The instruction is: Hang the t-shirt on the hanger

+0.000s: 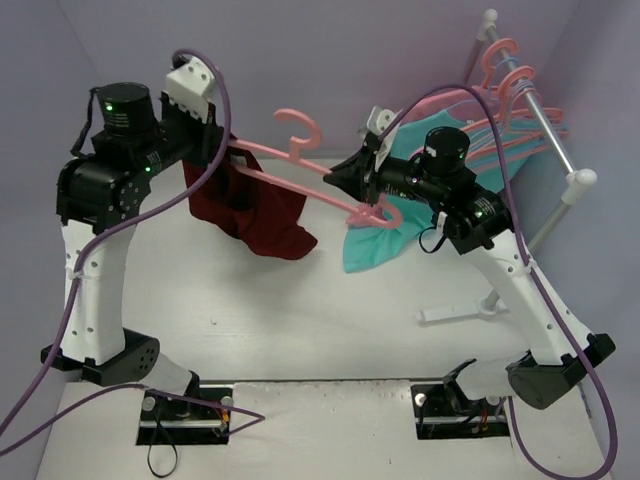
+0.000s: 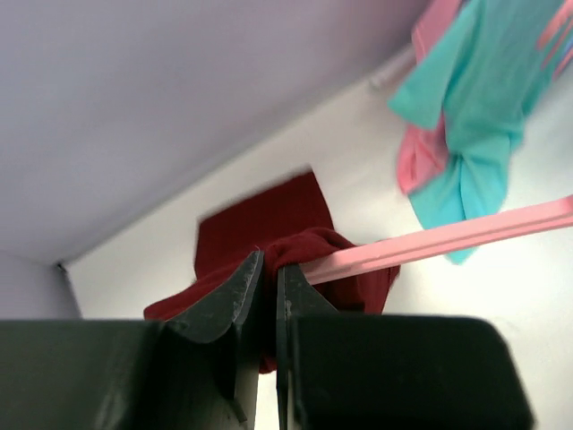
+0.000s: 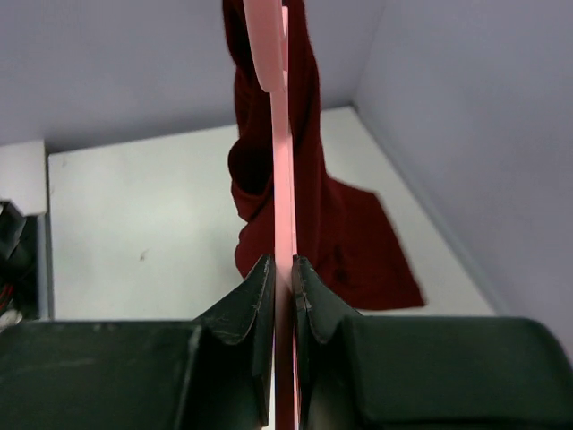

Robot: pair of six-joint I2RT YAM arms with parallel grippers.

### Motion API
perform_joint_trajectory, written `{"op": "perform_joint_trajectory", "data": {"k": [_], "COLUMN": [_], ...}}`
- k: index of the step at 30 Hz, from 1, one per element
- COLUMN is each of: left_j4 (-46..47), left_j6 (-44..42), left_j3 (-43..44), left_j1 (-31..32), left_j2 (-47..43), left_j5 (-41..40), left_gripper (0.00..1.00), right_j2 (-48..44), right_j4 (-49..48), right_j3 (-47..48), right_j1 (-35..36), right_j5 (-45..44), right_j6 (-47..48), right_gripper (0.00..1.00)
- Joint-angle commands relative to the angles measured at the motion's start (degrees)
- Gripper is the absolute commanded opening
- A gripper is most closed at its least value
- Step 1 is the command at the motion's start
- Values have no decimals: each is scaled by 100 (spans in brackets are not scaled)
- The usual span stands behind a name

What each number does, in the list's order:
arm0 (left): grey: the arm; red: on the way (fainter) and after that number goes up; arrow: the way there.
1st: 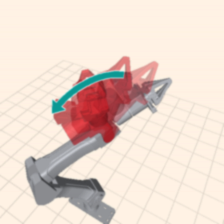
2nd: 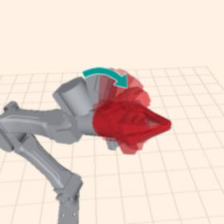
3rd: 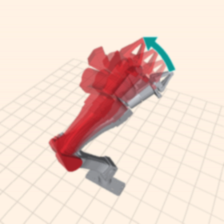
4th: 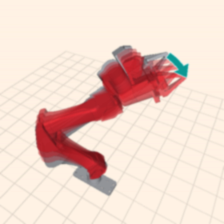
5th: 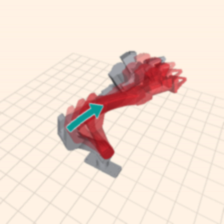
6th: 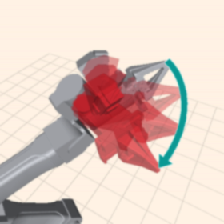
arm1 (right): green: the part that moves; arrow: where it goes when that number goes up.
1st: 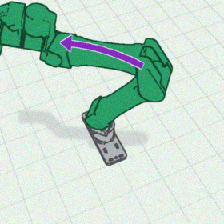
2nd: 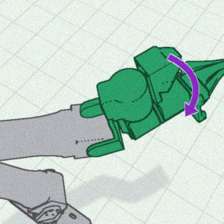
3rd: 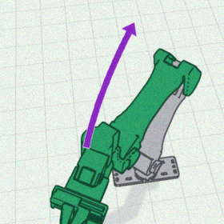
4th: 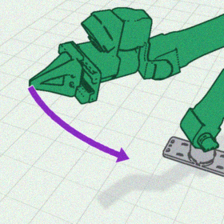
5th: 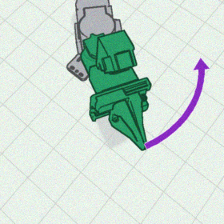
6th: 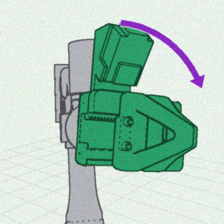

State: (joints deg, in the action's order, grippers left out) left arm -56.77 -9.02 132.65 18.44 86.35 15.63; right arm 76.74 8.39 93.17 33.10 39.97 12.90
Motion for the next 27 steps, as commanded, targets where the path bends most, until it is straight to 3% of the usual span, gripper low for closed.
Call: {"op": "perform_joint_trajectory", "data": {"k": [1, 10, 17, 22, 27], "left_j4": [332, 334, 330, 325, 358], "left_j6": [196, 3, -307, -126, 177], "left_j3": [502, -1321, -1877, -1225, 437], "left_j1": [55, 116, 116, 116, 201], "left_j2": [-142, -499, -760, -506, -82], "left_j5": [-132, 398, 594, 1336, 1697], "left_gripper": [0, 0, 0, 0, 0], "right_j2": [-63, -255, -453, -292, -49], "right_j4": [-1366, -2422, -2714, -2772, -2797], "right_j3": [98, -1654, -1948, -1329, 82], "right_j1": [55, 675, 724, 636, 293], "right_j5": [-227, 57, 195, 371, 695], "right_j6": [-260, -1049, -1281, -1264, -1279], "right_gripper": [0, 0, 0, 0, 0]}}
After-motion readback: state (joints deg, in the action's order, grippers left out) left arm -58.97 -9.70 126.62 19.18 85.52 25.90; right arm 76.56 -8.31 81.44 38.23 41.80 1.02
